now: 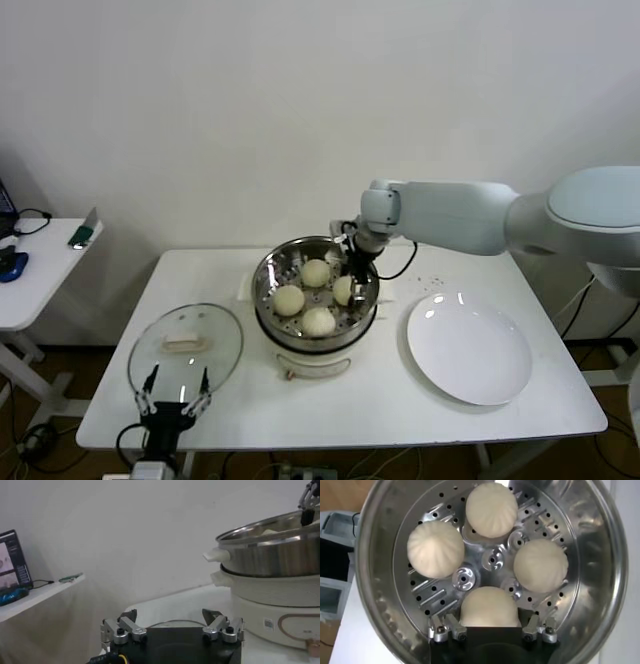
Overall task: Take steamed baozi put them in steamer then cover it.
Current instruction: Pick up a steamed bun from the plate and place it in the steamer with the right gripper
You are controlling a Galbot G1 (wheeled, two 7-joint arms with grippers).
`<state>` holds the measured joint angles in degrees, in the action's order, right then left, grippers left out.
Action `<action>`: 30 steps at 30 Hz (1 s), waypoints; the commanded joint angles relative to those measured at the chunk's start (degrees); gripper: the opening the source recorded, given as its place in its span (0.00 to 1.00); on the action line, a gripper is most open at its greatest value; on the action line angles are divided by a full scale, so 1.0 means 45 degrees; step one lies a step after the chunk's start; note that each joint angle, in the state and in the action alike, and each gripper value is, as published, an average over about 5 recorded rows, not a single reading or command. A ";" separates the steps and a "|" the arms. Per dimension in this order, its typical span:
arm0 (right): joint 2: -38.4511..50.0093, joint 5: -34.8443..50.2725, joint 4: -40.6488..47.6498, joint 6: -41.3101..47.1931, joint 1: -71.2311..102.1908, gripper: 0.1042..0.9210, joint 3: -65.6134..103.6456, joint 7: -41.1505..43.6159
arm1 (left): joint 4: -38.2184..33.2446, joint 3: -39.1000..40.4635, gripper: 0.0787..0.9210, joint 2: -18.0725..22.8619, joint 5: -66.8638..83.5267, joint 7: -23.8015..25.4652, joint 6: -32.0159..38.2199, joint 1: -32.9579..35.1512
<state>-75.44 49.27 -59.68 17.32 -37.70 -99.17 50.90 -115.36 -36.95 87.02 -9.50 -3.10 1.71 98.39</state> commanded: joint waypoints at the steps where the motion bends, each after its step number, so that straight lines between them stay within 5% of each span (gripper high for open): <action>1: -0.0118 -0.0122 0.0353 0.0041 0.0279 0.83 0.0150 0.0054 | -0.0029 0.0004 0.88 0.0008 0.0019 -0.0002 -0.0054 -0.0133; 15: 0.1915 -0.0224 -0.1005 -0.0697 -0.1000 0.88 0.1742 0.0487 | -0.0033 -0.0057 0.88 -0.0010 -0.0567 -0.0068 0.0097 -0.0127; 30: 0.7230 -0.1059 -0.4701 -0.5641 0.2577 0.88 0.5641 -0.7903 | -0.0571 0.0001 0.88 -0.0151 -0.1255 -0.0154 0.0006 0.0023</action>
<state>-58.40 48.14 -71.04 4.84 -38.16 -87.61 37.39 -116.75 -37.22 86.69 -13.45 -3.50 1.73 98.30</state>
